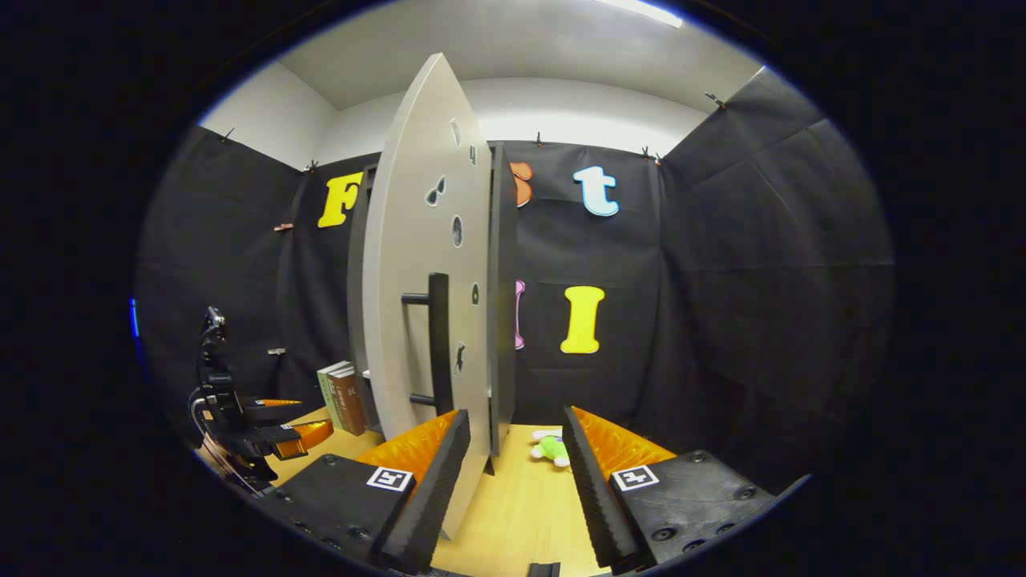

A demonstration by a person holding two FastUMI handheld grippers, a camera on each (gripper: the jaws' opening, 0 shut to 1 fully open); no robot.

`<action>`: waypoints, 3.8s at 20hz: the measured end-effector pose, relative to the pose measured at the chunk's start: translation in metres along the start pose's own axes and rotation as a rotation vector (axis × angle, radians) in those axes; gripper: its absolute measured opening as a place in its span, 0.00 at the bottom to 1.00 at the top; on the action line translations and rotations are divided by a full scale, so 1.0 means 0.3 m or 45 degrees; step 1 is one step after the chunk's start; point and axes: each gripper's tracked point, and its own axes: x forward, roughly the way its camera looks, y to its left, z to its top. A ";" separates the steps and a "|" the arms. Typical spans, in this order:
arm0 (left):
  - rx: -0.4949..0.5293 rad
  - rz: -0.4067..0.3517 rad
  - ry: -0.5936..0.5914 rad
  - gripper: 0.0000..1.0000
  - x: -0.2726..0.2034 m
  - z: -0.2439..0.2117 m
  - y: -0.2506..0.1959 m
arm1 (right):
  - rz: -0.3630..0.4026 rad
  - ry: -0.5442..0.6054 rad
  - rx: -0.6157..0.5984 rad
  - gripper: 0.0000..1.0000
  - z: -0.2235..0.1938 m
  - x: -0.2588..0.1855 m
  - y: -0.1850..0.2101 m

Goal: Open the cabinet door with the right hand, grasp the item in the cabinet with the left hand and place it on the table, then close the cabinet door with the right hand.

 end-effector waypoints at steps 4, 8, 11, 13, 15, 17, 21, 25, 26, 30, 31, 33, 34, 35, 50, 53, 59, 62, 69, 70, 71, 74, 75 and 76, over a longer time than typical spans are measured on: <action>0.101 0.036 0.015 0.97 -0.075 0.088 0.044 | 0.133 -0.017 -0.012 0.75 0.029 0.055 0.077; 0.019 0.053 0.024 1.00 -0.104 0.129 0.010 | 0.305 -0.009 0.017 0.75 0.045 0.119 0.144; 0.048 0.126 0.025 0.99 -0.133 0.143 0.049 | 0.439 -0.021 0.018 0.75 0.051 0.124 0.193; 0.101 0.223 0.020 0.99 -0.153 0.151 0.083 | 0.504 -0.038 0.028 0.74 0.054 0.133 0.208; 0.091 0.257 -0.001 0.99 -0.143 0.155 0.082 | 0.541 -0.016 0.056 0.75 0.035 0.159 0.227; 0.061 0.280 -0.004 0.99 -0.134 0.147 0.097 | 0.592 0.009 0.082 0.70 0.028 0.179 0.250; 0.019 0.301 0.020 0.96 -0.101 0.122 0.164 | 0.644 0.030 0.087 0.71 0.025 0.205 0.283; -0.004 0.231 0.014 0.99 -0.054 0.131 0.236 | 0.646 0.051 0.123 0.71 0.016 0.227 0.334; 0.004 0.215 0.023 0.99 -0.045 0.133 0.263 | 0.637 0.053 0.126 0.72 0.016 0.232 0.348; -0.004 0.128 0.009 1.00 0.001 0.166 0.357 | 0.629 0.039 0.135 0.74 0.006 0.271 0.431; -0.026 0.102 -0.007 0.96 0.012 0.186 0.376 | 0.623 0.046 0.145 0.74 0.000 0.279 0.449; -0.050 0.070 -0.042 1.00 0.022 0.232 0.420 | 0.628 0.046 0.163 0.76 0.006 0.272 0.483; -0.048 0.054 -0.056 0.96 0.023 0.255 0.431 | 0.633 0.036 0.160 0.78 0.015 0.260 0.494; -0.038 0.042 -0.066 0.99 0.021 0.273 0.439 | 0.634 0.024 0.145 0.79 0.023 0.255 0.500; -0.007 -0.188 -0.155 0.94 0.045 0.367 0.222 | 0.206 -0.027 0.029 0.98 0.031 0.167 0.093; 0.010 -0.209 -0.170 0.94 0.047 0.384 0.167 | 0.170 -0.068 -0.028 0.98 0.055 0.150 0.071; 0.048 -0.222 -0.178 0.94 0.045 0.402 0.084 | 0.176 -0.044 0.018 0.97 0.047 0.094 0.042; 0.025 -0.229 -0.180 0.94 0.048 0.407 0.065 | 0.173 -0.053 0.003 0.97 0.060 0.069 0.019; -0.010 -0.202 -0.187 0.94 0.047 0.419 0.068 | 0.198 -0.075 -0.031 0.97 0.081 0.039 0.001; -0.012 -0.202 -0.188 0.94 0.048 0.422 0.065 | 0.207 -0.073 -0.030 0.97 0.081 0.031 -0.001; -0.017 -0.197 -0.193 0.94 0.047 0.424 0.065 | 0.216 -0.072 -0.033 0.97 0.079 0.027 -0.001; -0.014 -0.198 -0.199 0.94 0.051 0.430 0.047 | 0.237 -0.071 -0.056 0.97 0.083 0.008 -0.010; -0.006 -0.196 -0.196 0.94 0.058 0.428 0.043 | 0.249 -0.072 -0.058 0.97 0.085 0.000 -0.010; 0.001 -0.191 -0.195 0.94 0.061 0.428 0.040 | 0.259 -0.070 -0.056 0.97 0.084 -0.007 -0.013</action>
